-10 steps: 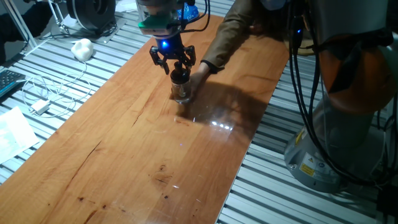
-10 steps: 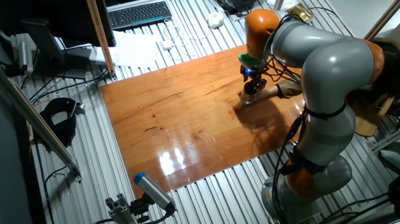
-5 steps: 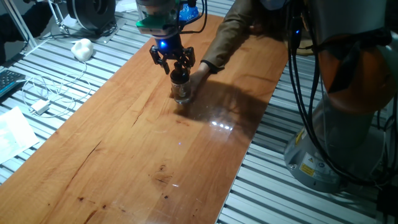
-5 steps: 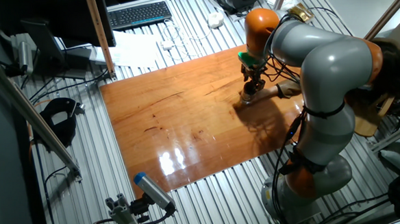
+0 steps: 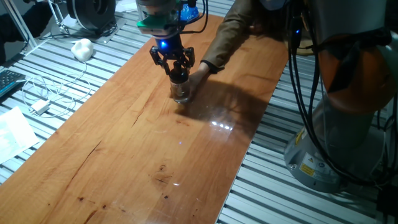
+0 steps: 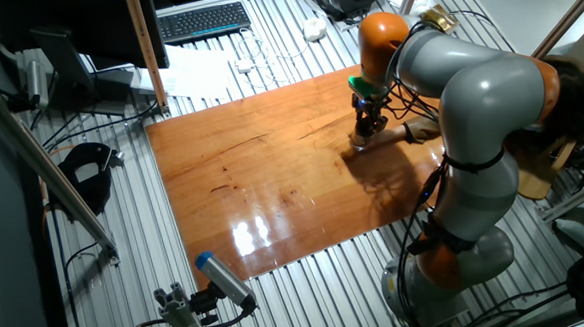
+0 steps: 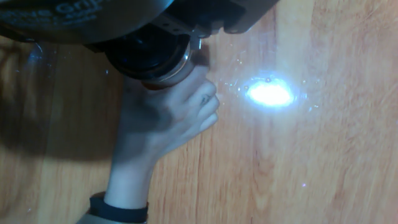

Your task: Unscrew the lid from the jar

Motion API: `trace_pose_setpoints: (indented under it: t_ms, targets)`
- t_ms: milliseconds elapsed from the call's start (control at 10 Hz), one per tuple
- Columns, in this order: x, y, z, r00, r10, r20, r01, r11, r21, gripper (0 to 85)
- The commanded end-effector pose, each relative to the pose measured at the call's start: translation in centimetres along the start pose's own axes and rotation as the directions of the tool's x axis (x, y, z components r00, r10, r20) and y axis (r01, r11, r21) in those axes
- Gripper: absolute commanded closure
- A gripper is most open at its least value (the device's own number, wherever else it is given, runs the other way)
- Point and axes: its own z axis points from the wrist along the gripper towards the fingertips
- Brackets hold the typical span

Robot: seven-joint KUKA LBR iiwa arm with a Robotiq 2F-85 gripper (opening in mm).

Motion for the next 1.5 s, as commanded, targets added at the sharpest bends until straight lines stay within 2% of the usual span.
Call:
trace_pose_setpoints:
  t_ms: [0,400,600,1100,1200,1400]
  targets:
    - [0.00,0.00,0.10,1.000,-0.004,-0.003,0.004,1.000,-0.004,51.0]
    - [-0.04,0.11,0.22,1.000,-0.025,-0.002,0.025,1.000,-0.007,51.0]
    - [-0.05,0.14,0.18,0.995,-0.101,-0.002,0.101,0.995,-0.022,85.0]
    - [0.08,0.35,-0.05,0.978,-0.206,0.000,0.206,0.978,-0.013,85.0]
    - [0.19,0.46,-0.19,0.968,-0.250,0.003,0.250,0.968,-0.011,85.0]
    - [0.25,0.53,-0.30,0.936,-0.352,0.014,0.351,0.936,0.014,85.0]
